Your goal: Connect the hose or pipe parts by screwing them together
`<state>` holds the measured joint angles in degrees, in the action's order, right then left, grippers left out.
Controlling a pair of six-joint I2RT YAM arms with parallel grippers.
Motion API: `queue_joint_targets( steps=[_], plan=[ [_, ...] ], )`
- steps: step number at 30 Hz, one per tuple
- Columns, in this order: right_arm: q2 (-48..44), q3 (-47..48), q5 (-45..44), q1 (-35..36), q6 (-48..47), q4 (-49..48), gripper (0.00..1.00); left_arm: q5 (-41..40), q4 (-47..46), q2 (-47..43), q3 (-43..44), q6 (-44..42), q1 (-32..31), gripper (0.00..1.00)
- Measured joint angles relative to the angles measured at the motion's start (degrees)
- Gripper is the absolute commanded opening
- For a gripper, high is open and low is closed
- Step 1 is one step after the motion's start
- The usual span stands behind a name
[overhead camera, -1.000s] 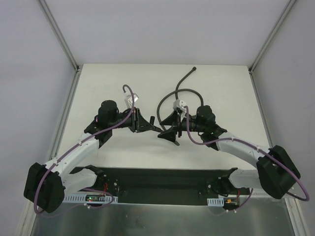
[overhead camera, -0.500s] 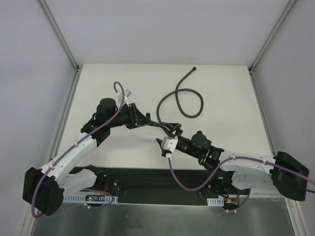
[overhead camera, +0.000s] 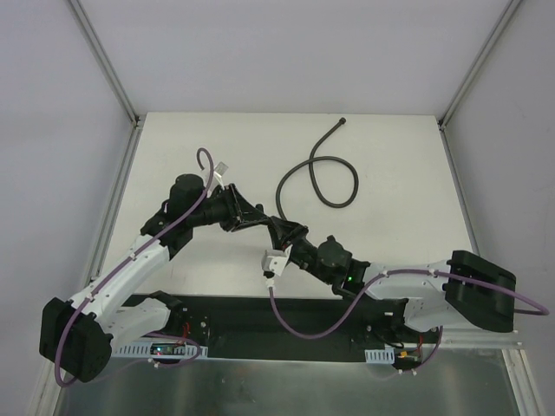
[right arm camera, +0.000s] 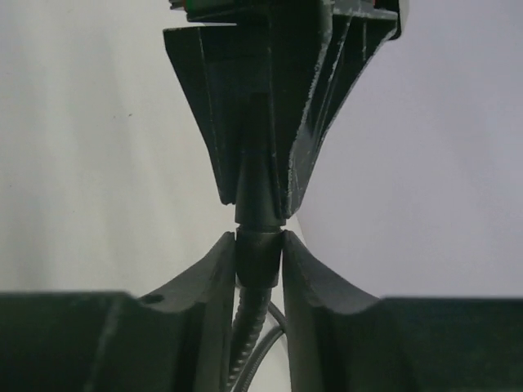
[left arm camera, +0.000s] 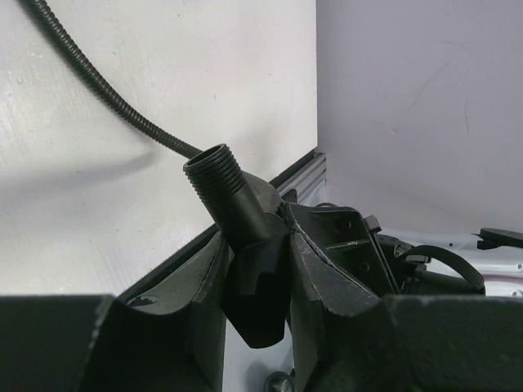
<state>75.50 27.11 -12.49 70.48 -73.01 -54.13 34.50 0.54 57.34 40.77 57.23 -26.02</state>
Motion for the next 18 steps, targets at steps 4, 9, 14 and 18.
queue_joint_targets(
  steps=[4,9,14,18],
  plan=[
    [0.02,2.01,-1.16,-0.13,1.46,1.31,0.01,0.5,0.66,-0.96,-0.04,-2.56,0.63,0.0],
    [-3.63,7.28,13.16,-7.15,13.64,14.86,0.01,0.46,0.26,-3.13,-0.48,-13.64,0.98,0.0],
    [-2.75,12.35,42.27,-21.73,33.2,23.19,0.03,4.52,-3.26,-0.46,-0.37,-24.94,0.87,0.0],
    [3.37,15.06,59.49,-29.11,48.22,22.99,0.45,6.64,-3.41,1.79,-0.35,-31.3,0.44,0.0]
  ],
)
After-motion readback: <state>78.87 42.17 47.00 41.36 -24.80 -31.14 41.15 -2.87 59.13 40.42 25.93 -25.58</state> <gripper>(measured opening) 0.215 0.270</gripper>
